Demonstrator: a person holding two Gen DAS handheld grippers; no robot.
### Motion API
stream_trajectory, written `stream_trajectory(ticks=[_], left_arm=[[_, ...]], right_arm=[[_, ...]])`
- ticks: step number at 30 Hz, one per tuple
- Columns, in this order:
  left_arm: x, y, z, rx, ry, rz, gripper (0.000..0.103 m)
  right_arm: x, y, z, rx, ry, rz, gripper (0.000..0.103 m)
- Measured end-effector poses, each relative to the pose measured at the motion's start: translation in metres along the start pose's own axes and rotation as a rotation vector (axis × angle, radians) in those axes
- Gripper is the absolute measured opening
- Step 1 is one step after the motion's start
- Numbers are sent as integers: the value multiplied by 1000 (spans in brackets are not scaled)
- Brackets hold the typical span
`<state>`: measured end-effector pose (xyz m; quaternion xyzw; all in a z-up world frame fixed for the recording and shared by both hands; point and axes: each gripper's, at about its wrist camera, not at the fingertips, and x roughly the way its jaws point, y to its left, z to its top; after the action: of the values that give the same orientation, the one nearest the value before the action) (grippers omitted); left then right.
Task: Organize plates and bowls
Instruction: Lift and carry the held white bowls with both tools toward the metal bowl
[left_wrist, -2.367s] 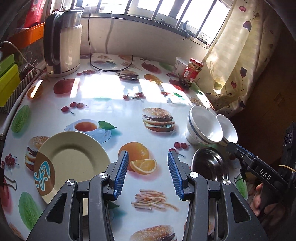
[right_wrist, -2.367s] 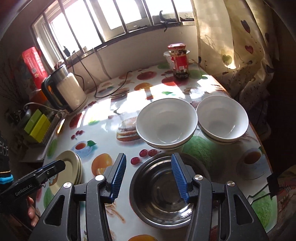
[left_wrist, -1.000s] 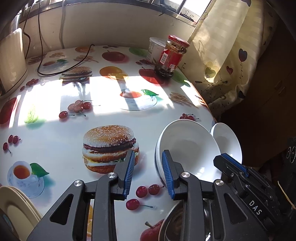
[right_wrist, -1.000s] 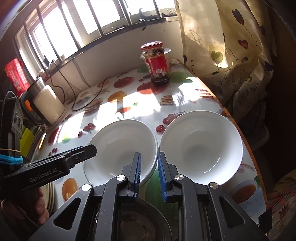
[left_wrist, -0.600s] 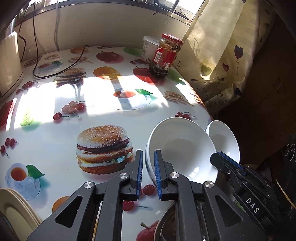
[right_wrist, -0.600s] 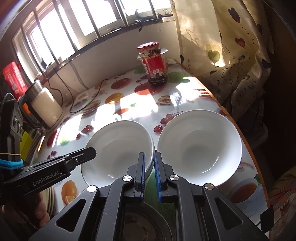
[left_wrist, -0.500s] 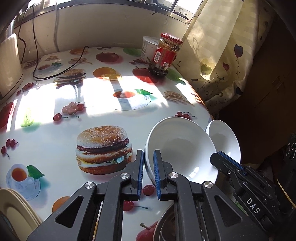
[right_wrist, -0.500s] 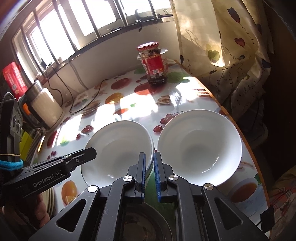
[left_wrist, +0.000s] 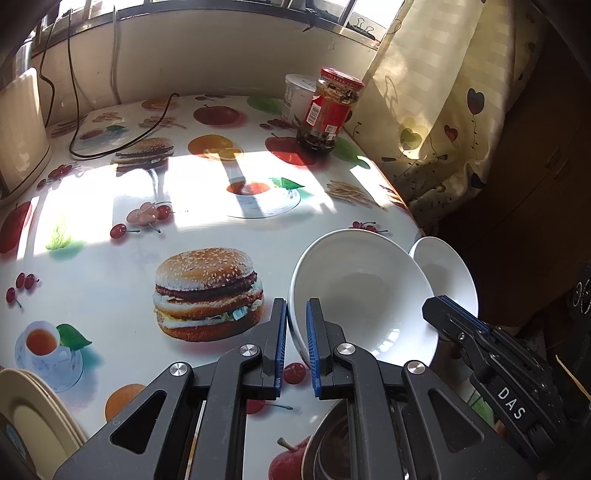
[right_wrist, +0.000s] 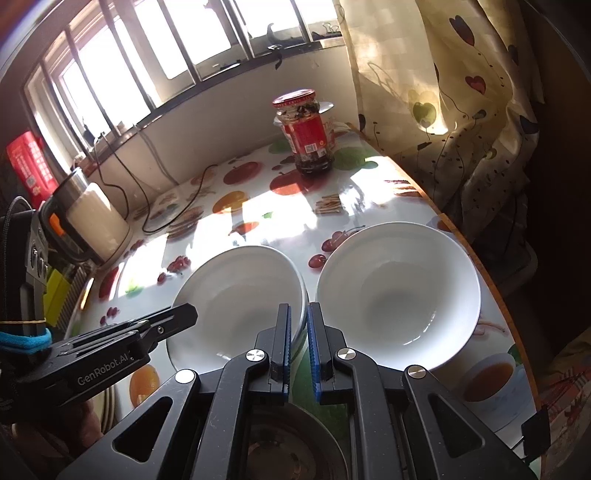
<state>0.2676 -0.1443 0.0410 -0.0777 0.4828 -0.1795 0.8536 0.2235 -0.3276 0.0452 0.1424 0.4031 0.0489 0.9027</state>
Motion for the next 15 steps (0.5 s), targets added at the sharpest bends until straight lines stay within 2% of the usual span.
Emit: stream_trajectory(ticks=[15], left_arm=[[-37,-13,-7,18,-53,-18,11]], right_arm=[[-36,3,-3,19,-55,35,10]])
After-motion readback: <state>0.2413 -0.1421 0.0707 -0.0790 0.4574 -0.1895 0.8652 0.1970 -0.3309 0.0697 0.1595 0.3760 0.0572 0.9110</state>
